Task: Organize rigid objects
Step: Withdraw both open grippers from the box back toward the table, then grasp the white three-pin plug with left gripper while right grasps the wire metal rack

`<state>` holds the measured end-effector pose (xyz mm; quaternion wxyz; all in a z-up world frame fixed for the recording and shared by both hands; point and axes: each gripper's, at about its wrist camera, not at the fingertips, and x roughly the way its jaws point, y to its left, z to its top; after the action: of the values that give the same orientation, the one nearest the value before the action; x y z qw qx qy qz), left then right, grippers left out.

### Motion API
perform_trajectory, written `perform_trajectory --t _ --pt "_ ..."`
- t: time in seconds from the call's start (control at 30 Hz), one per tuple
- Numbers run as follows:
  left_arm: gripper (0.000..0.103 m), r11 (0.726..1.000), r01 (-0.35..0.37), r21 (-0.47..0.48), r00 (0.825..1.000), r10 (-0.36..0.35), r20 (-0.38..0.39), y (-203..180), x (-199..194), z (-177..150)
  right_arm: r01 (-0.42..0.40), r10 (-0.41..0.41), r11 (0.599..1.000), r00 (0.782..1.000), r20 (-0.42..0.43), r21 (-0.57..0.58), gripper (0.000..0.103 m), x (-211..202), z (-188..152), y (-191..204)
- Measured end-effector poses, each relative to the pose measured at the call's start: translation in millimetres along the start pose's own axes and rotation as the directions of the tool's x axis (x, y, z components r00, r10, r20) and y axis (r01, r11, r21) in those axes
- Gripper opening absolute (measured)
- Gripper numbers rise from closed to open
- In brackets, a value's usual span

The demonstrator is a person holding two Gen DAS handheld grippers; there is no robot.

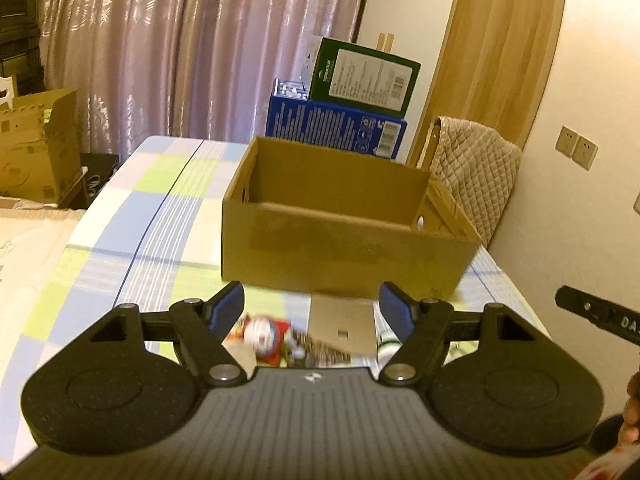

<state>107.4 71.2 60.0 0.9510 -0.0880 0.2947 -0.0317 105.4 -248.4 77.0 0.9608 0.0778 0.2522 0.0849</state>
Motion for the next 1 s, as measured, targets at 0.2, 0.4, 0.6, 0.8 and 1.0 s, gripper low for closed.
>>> perform_trajectory --t 0.2,0.4,0.6,0.8,1.0 --pt "0.07 1.0 -0.008 0.016 1.0 0.008 -0.019 -7 -28 -29 -0.016 0.013 0.999 0.999 -0.049 -0.043 0.076 -24 -26 -3" --pt "0.07 1.0 -0.02 0.01 0.999 0.021 -0.033 -5 -42 -46 -0.031 0.026 0.998 0.996 -0.084 -0.06 0.078 -27 -40 -4" --pt "0.071 0.999 -0.025 0.023 0.998 0.027 -0.058 -2 -38 -57 -0.041 0.033 0.997 0.993 -0.117 -0.071 0.079 -23 -49 -8" --pt "0.072 0.999 -0.032 0.028 0.996 0.034 -0.077 2 -27 -63 -0.044 0.032 0.996 0.989 -0.146 -0.079 0.079 -14 -55 -10" --pt "0.072 0.998 -0.06 0.032 0.994 0.062 -0.094 11 -14 -67 -0.048 0.03 0.993 0.985 -0.172 -0.104 0.079 -3 -58 -10"
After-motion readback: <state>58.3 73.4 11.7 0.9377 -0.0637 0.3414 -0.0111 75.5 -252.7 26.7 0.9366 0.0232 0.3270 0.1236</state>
